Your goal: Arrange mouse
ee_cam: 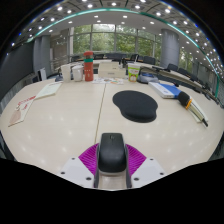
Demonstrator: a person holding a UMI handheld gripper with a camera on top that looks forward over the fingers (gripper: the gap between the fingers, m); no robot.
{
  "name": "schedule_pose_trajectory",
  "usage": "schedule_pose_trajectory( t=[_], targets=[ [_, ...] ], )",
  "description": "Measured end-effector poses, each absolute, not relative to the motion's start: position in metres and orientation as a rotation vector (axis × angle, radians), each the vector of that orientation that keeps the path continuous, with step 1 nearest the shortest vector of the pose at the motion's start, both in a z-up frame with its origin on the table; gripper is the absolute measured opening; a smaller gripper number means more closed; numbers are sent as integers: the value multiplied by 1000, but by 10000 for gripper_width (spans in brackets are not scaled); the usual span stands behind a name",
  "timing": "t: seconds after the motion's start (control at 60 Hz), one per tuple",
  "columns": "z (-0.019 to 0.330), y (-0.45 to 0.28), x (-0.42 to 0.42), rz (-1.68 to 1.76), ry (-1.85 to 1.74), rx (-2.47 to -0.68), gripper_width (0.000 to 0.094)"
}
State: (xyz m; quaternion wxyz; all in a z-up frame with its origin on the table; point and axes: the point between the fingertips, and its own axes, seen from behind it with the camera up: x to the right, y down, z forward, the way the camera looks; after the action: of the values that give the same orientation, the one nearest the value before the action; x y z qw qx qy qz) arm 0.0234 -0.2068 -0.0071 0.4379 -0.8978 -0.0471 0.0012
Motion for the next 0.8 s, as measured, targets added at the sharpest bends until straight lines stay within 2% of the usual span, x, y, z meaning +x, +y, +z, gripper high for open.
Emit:
schedule_pose_trajectory(
  t=[0.1, 0.233, 0.367, 0.45, 0.583, 0.8],
  targets=[
    [17, -200, 18, 5, -144, -2212, 329],
    [87, -174, 11, 33, -144, -2116, 330],
    [160, -119, 22, 51, -126, -2004, 329],
    [180, -72, 39, 32, -129, -1967, 329],
    [154, -3, 66, 21, -124, -2010, 326],
    [44, 55, 99, 20, -140, -2177, 327]
  ],
)
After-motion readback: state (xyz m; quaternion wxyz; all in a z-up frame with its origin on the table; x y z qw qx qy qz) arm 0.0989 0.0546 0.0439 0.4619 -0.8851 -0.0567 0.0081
